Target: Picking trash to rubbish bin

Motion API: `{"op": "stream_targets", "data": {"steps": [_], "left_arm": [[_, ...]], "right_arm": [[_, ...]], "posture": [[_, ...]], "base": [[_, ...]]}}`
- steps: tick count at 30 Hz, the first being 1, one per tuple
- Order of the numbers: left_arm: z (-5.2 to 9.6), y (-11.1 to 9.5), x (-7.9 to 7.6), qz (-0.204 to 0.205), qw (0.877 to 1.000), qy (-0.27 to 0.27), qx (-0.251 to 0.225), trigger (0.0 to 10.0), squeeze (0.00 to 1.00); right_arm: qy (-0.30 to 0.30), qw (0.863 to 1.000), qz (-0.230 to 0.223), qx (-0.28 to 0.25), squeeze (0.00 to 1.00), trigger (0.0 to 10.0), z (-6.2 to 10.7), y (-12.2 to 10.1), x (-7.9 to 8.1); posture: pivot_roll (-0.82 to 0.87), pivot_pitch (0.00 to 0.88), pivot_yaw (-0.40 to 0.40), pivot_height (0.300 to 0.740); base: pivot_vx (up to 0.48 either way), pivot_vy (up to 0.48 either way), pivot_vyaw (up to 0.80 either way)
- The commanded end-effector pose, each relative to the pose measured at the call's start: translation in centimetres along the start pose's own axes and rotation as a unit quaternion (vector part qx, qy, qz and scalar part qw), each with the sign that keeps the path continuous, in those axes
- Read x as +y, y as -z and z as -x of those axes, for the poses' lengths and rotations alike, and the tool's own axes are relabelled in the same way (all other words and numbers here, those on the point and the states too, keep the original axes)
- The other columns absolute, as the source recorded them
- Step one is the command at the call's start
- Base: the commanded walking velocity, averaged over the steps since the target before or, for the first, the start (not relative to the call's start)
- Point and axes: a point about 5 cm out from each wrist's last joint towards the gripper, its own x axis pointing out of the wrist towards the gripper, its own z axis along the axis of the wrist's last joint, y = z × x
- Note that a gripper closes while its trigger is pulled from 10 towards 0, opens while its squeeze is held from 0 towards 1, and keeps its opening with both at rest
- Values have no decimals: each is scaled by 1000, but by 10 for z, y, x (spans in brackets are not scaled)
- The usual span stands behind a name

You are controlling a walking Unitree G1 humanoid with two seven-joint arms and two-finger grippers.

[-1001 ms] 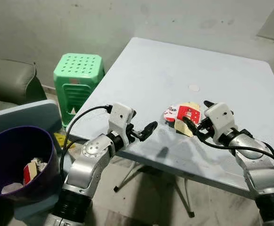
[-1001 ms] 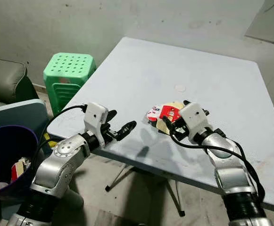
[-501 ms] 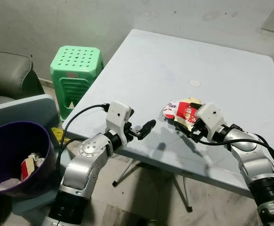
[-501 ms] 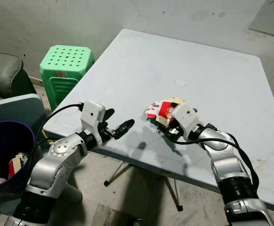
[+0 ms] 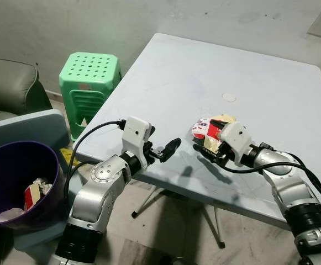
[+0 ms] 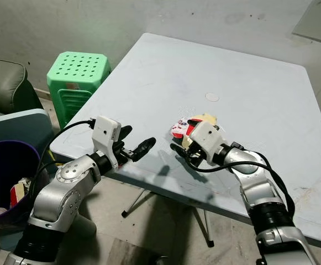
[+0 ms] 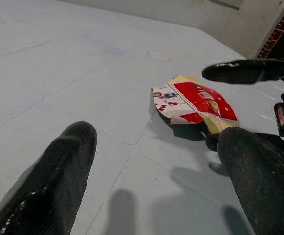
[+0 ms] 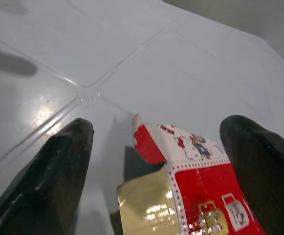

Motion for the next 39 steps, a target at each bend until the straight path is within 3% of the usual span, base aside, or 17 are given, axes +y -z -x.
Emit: {"op": "stream_targets", "data": {"steps": [1,24,25,26,27,28,29,30,39], "left_arm": [[1,-2,-3,-1,1000,4,-2,10000,0],[2,-5,-1,2,1000,0,-3,10000,0],[2,-5,0,2,1000,-1,-3,10000,0],[2,-5,0,2,1000,-1,-3,10000,0],[2,-5,0,2,1000,-2,-3,10000,0],[2,-5,0,2,1000,-2,-3,10000,0],[2,-5,0,2,1000,-2,-3,10000,0],[2,-5,0,3,1000,-2,-4,10000,0],[3,-5,0,5,1000,-2,-4,10000,0]], "right_arm": [[9,1000,12,9,0,10000,0,2,-3],[63,991,87,75,0,10000,-8,13,-13],[68,991,85,78,0,8980,-8,14,-14],[68,991,85,78,0,8980,-8,14,-14],[74,990,84,84,0,4078,-8,15,-15],[76,990,86,87,0,4078,-9,16,-15],[76,989,89,90,0,3451,-9,16,-15],[81,989,93,86,0,0,-9,16,-16],[97,985,100,103,0,0,-8,19,-18]], "posture": [[-150,206,-91,740],[-144,216,-91,740],[-143,215,-91,740],[-143,215,-91,740],[-142,215,-91,740],[-142,215,-91,740],[-143,215,-90,740],[-143,215,-90,740],[-143,218,-91,740]], "base": [[0,0,0],[0,0,0],[0,0,0],[0,0,0],[0,0,0],[0,0,0],[0,0,0],[0,0,0],[0,0,0]]}}
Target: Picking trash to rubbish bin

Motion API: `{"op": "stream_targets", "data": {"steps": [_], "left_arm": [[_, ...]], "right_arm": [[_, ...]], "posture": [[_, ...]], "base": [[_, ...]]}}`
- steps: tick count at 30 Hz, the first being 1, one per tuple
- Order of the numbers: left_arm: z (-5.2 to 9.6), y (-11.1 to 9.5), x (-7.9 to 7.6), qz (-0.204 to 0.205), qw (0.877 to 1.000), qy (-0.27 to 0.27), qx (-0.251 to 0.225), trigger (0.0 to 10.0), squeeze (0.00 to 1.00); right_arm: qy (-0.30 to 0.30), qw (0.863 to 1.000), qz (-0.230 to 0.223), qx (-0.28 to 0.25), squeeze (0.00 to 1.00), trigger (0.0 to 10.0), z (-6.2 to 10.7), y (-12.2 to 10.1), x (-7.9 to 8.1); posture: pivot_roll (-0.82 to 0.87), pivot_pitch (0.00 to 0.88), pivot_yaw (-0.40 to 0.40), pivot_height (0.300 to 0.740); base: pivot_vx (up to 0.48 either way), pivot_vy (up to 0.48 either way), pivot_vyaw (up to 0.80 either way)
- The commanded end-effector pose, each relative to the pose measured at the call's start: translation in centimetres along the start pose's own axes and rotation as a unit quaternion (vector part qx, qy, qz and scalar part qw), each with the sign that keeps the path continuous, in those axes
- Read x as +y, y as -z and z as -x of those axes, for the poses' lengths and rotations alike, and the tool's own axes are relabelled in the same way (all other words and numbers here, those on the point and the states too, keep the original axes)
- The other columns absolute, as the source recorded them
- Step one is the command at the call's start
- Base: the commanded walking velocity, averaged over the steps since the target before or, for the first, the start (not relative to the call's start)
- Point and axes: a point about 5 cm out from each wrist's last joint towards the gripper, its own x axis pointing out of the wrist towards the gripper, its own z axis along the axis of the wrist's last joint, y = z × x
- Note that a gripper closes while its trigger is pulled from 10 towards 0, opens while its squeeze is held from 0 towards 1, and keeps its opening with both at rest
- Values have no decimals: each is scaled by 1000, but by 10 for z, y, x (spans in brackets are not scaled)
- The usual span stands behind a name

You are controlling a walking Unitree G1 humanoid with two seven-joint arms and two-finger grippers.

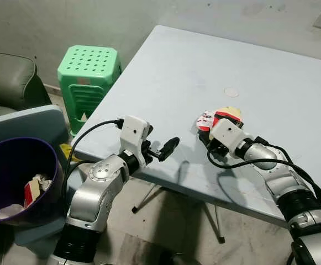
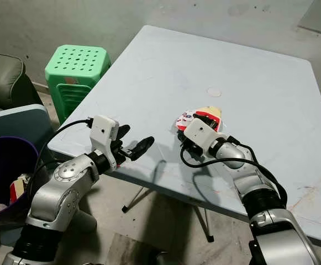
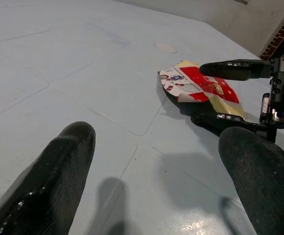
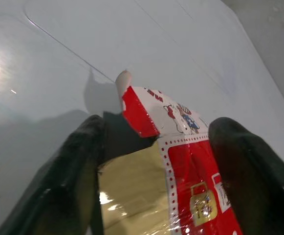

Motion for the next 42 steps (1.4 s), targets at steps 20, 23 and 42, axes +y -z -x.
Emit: {"op": "stream_targets", "data": {"steps": [20,23,42], "left_arm": [[2,-3,-1,4,1000,-1,-4,10000,0],[1,-3,-1,3,1000,-1,-4,10000,0],[1,-4,-2,4,1000,1,-5,10000,0]], "right_arm": [[3,1000,1,26,0,0,1,8,-3],[2,1000,3,27,0,0,1,9,-3],[-1,1000,-1,28,0,0,2,10,-3]], "posture": [[-134,213,-92,740],[-134,213,-92,740],[-134,214,-93,740]], "base": [[0,0,0],[0,0,0],[0,0,0]]}}
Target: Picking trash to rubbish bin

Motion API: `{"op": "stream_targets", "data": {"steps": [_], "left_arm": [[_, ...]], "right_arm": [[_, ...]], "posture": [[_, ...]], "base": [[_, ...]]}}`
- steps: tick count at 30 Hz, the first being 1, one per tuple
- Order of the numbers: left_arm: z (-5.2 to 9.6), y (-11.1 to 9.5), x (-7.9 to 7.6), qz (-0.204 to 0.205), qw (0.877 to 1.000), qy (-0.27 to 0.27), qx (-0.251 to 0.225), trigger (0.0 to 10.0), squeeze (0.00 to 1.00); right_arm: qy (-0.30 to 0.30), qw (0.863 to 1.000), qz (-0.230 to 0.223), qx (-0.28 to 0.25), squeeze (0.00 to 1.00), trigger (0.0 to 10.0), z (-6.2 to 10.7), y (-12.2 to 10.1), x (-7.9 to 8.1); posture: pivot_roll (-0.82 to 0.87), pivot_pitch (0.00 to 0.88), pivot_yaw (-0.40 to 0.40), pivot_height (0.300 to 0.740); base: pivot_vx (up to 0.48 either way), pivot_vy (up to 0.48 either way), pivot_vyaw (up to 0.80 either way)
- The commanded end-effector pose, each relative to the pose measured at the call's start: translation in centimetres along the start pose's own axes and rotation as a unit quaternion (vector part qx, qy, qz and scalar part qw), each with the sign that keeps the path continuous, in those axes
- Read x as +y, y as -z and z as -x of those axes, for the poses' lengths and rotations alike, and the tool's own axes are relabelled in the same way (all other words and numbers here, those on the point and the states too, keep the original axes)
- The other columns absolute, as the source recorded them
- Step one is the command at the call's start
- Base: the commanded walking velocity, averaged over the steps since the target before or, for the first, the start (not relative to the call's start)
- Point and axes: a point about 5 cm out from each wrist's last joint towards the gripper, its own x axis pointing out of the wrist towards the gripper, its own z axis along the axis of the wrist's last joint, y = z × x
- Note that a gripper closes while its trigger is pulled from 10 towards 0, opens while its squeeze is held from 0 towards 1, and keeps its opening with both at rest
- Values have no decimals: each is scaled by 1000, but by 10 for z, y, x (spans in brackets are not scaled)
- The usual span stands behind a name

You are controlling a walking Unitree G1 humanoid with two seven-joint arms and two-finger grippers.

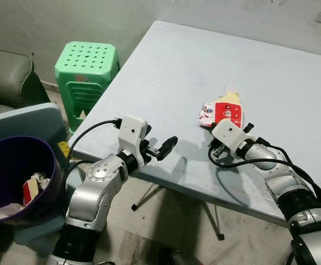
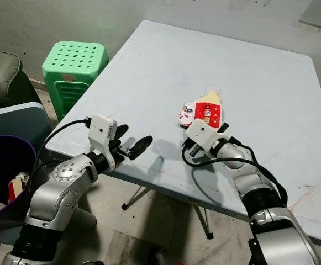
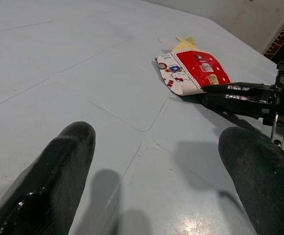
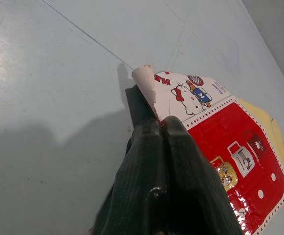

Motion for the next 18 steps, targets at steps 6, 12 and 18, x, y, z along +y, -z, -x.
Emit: {"op": "stream_targets", "data": {"steps": [6,12,18], "left_arm": [[0,-3,-4,-1,1000,6,-6,10000,0],[0,-5,-3,-2,1000,3,-11,10000,0],[0,-12,-2,1,999,1,-36,10000,0]], "right_arm": [[-6,1000,-11,8,0,0,3,5,-2],[11,999,-48,-24,0,0,6,-1,-11],[13,991,-90,-96,0,0,15,-12,-20]], "posture": [[-133,214,-92,740],[-130,207,-95,740],[-122,197,-104,740]], "base": [[0,0,0],[0,0,0],[0,0,0]]}}
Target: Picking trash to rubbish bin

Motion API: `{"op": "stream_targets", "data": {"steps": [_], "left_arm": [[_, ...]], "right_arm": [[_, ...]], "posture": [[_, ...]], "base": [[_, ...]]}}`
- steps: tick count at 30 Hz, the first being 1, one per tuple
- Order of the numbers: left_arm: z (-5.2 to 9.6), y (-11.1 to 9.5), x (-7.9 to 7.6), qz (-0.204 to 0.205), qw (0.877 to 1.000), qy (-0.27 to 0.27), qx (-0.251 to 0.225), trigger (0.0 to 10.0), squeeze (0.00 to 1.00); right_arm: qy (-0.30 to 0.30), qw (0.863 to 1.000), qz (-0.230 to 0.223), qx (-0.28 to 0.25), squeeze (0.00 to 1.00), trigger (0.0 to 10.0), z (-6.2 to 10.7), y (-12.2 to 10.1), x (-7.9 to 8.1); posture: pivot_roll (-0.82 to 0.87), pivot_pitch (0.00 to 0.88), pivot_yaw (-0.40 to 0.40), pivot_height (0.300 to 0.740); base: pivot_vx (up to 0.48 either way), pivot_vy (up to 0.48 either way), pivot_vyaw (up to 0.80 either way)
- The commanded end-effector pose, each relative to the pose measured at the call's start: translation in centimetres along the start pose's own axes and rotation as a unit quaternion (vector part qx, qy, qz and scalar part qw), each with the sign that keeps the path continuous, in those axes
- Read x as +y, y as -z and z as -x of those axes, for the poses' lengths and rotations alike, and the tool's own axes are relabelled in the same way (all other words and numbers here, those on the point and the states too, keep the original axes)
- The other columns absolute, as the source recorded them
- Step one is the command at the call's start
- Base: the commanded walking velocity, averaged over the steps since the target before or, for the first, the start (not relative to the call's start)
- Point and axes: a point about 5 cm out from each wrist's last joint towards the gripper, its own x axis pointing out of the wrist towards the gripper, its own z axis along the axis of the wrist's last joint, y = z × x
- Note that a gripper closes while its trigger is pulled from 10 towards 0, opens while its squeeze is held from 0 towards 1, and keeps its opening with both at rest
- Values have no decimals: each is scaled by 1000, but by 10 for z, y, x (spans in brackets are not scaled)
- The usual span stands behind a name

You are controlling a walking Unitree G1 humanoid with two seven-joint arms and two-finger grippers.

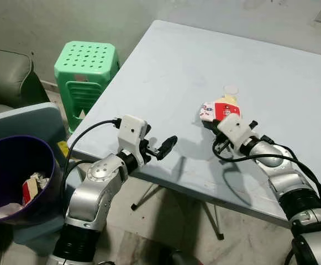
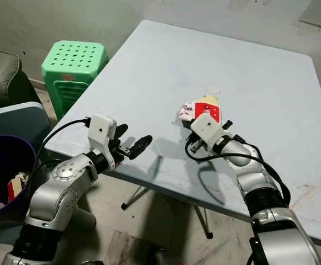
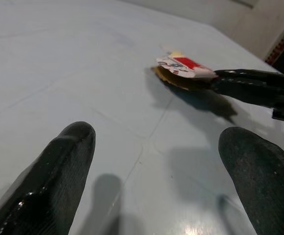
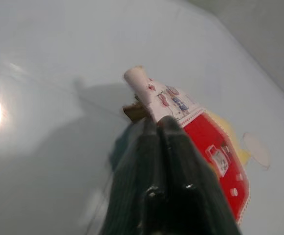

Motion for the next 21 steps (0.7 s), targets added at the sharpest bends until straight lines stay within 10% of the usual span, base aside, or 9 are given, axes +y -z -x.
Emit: {"op": "stream_targets", "data": {"steps": [1,4,5,21], "left_arm": [[0,-9,-3,-1,1000,6,-22,10000,0],[0,-14,1,-6,999,4,-35,10000,0],[1,-17,3,-9,999,1,-44,10000,0],[3,-39,27,-43,995,-6,-86,10000,0]], "right_arm": [[-2,999,-13,-31,0,0,8,-4,-5],[27,995,-65,-65,0,3333,12,-11,-15],[33,993,-78,-83,0,10000,16,-16,-17],[33,962,-212,-169,0,10000,42,-44,-36]], "posture": [[-121,196,-104,740],[-118,191,-105,740],[-115,185,-106,740],[-106,124,-102,740]], "base": [[0,0,0],[0,0,0],[0,0,0],[0,0,0]]}}
